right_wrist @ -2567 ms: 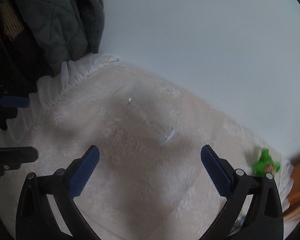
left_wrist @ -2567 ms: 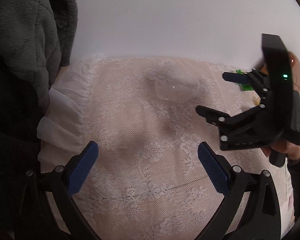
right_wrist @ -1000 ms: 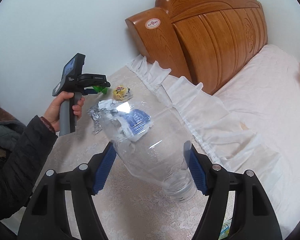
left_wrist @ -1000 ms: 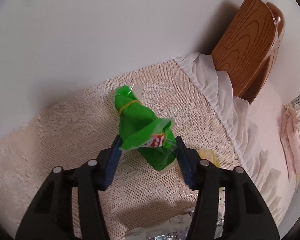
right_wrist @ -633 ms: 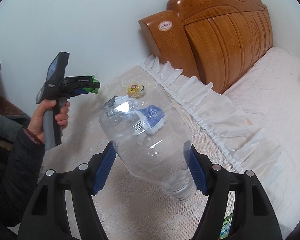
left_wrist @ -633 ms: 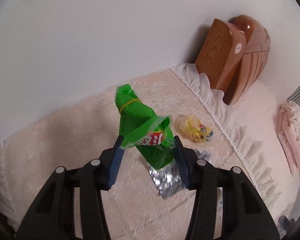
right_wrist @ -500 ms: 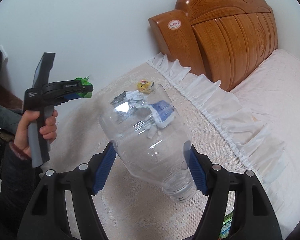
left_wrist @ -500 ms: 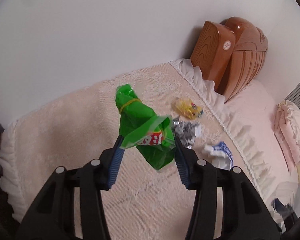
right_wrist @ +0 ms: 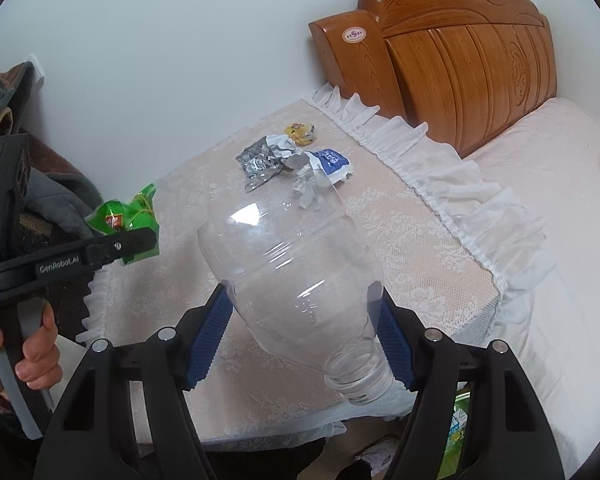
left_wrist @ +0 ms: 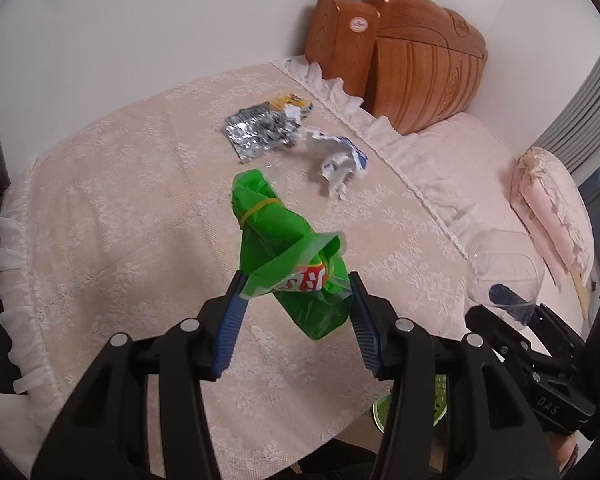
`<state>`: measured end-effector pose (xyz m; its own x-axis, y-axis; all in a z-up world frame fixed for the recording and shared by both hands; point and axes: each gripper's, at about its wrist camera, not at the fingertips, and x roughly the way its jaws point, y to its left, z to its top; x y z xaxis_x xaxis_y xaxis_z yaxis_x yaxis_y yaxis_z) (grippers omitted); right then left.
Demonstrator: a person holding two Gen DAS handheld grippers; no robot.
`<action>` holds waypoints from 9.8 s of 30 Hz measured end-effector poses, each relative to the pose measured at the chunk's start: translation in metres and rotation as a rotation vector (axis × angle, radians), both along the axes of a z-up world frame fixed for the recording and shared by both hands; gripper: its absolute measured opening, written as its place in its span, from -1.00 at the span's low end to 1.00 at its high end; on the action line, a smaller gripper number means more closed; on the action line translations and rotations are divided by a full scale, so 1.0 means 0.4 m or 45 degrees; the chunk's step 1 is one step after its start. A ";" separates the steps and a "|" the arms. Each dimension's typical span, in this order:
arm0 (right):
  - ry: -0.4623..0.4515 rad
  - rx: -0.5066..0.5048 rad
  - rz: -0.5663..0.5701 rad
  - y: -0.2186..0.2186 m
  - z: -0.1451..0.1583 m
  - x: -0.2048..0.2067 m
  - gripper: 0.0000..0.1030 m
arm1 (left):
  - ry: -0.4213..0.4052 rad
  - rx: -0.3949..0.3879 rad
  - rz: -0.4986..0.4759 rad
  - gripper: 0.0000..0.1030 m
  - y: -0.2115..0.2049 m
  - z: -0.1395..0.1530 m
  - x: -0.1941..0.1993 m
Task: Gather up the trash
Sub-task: 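Carry both bottles over the green basket and open both tools to drop them, then grasp the blue surgical-mask bag with right tool while left tool grasps crumpled foil paper, then carry the mask bag and crumpled paper to the green basket and release both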
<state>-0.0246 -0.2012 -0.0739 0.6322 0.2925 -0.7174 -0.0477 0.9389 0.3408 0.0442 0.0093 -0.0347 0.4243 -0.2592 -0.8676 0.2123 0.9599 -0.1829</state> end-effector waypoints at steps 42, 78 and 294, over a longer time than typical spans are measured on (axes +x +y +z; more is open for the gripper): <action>0.410 -0.171 -0.655 -0.431 -0.297 -0.482 0.94 | 0.157 0.146 -0.843 -0.02 -0.583 -0.156 -0.336; 0.437 -0.208 -0.829 -0.599 -0.302 -0.583 0.95 | 0.069 0.171 -1.145 0.85 -0.761 -0.142 -0.489; 0.383 0.000 -0.774 -0.634 -0.295 -0.632 0.01 | 0.058 0.114 -1.040 0.85 -0.799 -0.145 -0.444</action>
